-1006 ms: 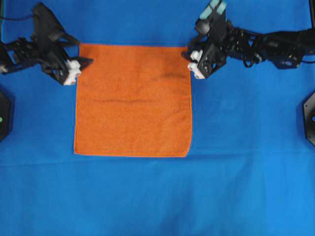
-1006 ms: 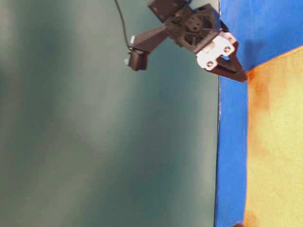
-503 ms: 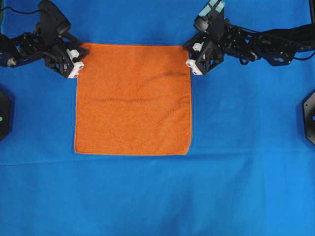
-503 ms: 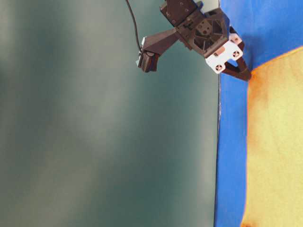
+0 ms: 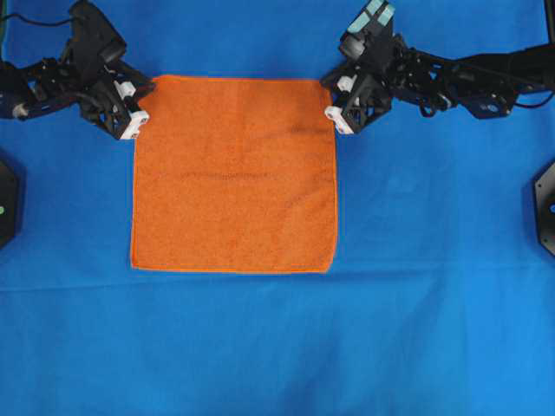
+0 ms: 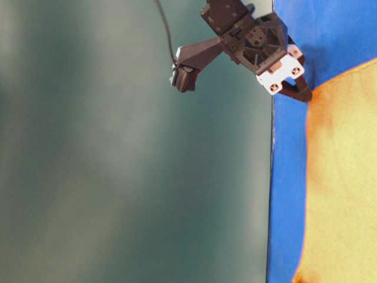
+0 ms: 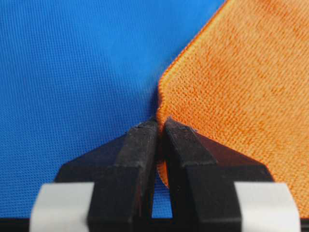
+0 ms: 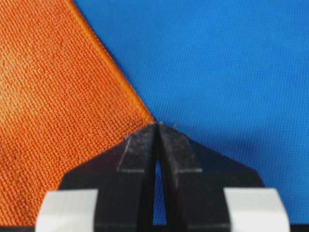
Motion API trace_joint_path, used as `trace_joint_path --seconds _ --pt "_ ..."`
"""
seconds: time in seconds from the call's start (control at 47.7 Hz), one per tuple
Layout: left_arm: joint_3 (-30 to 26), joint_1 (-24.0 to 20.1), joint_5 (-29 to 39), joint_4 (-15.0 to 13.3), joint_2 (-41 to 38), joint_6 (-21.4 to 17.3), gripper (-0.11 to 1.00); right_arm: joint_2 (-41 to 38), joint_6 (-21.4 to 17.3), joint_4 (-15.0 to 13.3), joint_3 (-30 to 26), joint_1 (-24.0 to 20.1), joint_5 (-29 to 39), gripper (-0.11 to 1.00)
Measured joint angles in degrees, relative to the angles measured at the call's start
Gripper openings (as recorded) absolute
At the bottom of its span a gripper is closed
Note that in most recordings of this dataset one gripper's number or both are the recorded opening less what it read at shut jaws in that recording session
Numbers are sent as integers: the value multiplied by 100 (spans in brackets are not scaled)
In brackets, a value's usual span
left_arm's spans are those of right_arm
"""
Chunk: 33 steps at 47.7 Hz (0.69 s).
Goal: Fold the orange towel.
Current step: 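Move both grippers to the towel's far corners and grasp them, then pull the far edge toward the near edge with both grippers, folding in half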
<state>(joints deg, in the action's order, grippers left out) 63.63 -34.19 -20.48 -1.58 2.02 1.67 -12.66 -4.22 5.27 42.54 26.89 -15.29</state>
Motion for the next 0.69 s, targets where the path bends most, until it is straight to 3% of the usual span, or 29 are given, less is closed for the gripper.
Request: trace_joint_path --seconds 0.293,0.691 --pt "26 105 360 0 791 -9 2 510 0 0 88 -44 141 2" --pt "79 448 738 0 1028 -18 2 633 -35 0 176 -281 167 2"
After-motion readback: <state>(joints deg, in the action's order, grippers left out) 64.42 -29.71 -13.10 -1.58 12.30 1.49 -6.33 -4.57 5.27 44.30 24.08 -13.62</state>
